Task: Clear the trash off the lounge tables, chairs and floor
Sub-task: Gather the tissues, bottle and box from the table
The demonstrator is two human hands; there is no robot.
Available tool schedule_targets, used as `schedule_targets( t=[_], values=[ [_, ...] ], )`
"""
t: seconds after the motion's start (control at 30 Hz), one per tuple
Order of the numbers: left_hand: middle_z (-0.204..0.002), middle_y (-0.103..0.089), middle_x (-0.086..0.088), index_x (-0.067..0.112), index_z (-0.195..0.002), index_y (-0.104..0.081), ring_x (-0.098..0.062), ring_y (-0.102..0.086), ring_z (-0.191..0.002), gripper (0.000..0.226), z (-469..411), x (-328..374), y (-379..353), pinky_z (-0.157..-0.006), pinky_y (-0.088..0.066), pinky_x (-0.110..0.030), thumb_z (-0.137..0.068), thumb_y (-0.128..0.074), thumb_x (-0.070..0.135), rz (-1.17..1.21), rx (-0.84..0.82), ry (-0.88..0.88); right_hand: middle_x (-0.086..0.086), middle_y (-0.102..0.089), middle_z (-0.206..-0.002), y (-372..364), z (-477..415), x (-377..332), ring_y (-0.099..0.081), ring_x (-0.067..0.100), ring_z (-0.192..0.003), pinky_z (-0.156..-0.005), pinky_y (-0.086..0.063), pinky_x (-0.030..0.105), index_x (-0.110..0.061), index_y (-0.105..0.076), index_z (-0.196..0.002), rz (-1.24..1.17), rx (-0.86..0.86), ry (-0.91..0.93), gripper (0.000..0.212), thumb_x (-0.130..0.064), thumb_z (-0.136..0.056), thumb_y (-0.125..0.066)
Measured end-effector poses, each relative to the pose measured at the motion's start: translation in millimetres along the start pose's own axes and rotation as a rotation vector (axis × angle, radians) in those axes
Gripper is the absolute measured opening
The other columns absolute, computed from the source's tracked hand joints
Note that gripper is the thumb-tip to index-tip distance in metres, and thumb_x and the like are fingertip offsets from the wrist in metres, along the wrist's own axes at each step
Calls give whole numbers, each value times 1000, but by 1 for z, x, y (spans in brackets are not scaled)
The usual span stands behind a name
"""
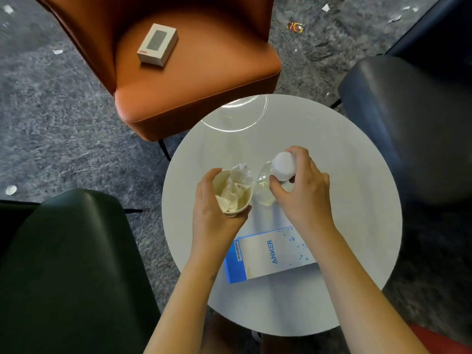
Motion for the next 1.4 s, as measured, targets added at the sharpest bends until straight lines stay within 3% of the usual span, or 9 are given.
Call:
schedule_targets(
  t=[0.47,0.57,0.7,0.83,0.97,1.07,1.13,1.27,1.4],
  values=[
    [-115,-47,12,28,-126,-40,26,-39,-98,78,3,0,3,-74,-32,6,-63,-84,20,-43,59,15,3,-47,-128,8,7,8,-55,22,-102,-87,-32,30,-18,-35,-135,-43,-103,34,64,-28,-81,-69],
    [-114,-45,14,27,-127,-40,27,-37,-99,78,5,0,7,-74,-31,7,-63,-84,24,-83,112,7,5,-43,-132,21,17,6,-54,24,-105,-88,-34,30,-17,-36,-136,-49,2,75,68,-27,-78,-72],
    [-115,-43,15,29,-127,-38,10,-41,-98,78,13,-4,13,-77,-34,-4,-64,-84,24,-77,188,21,2,-52,-112,27,44,2,-49,14,-88,-80,-34,23,-16,-44,-120,-110,142,285,51,-19,-75,-67],
    [-118,-43,15,31,-126,-38,3,-43,-102,77,29,-14,10,-80,-33,-6,-65,-83,21,-65,219,41,7,-60,-107,-11,71,22,-51,16,-95,-81,-33,22,-12,-55,-115,-49,-168,336,47,-23,-72,-69],
    [-116,-42,17,34,-123,-36,10,-43,-98,75,47,-22,2,-80,-34,-6,-66,-83,20,-58,230,58,2,-42,-139,-57,97,57,-36,22,-131,-104,-16,26,-22,-36,-138,101,-567,369,82,-47,-69,-73],
    [-117,-43,16,34,-124,-37,9,-40,-100,75,60,-29,-3,-82,-35,-7,-67,-82,20,-48,252,85,-3,-22,-150,-79,108,77,-12,17,-141,-111,7,29,-30,-14,-146,255,-673,405,101,-51,-65,-71],
    [-119,-44,14,31,-126,-38,7,-41,-102,76,68,-32,-6,-83,-36,-9,-66,-83,20,-44,269,101,-2,-24,-148,-85,111,84,-15,18,-140,-109,11,28,-29,-13,-146,291,-654,418,98,-45,-68,-70],
    [-122,-45,11,26,-129,-37,10,-43,-100,78,77,-29,-8,-80,-36,0,-66,-83,22,-48,284,101,4,-38,-135,-76,108,96,-35,22,-128,-108,-7,29,-21,-24,-144,250,-564,360,93,-34,-66,-72],
    [-120,-44,12,25,-129,-38,14,-42,-98,78,77,-19,-6,-79,-30,7,-65,-84,21,-57,308,78,8,-39,-124,-55,103,119,-39,30,-116,-98,-24,35,-20,-26,-144,249,-489,170,100,-32,-58,-75]
  ],
)
Point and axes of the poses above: each hand's wrist, its own z-axis away from the middle knuckle, its own y-axis out of the back of the hand, x = y × z, the point moved 5 cm from there along -z, towards the middle knuckle
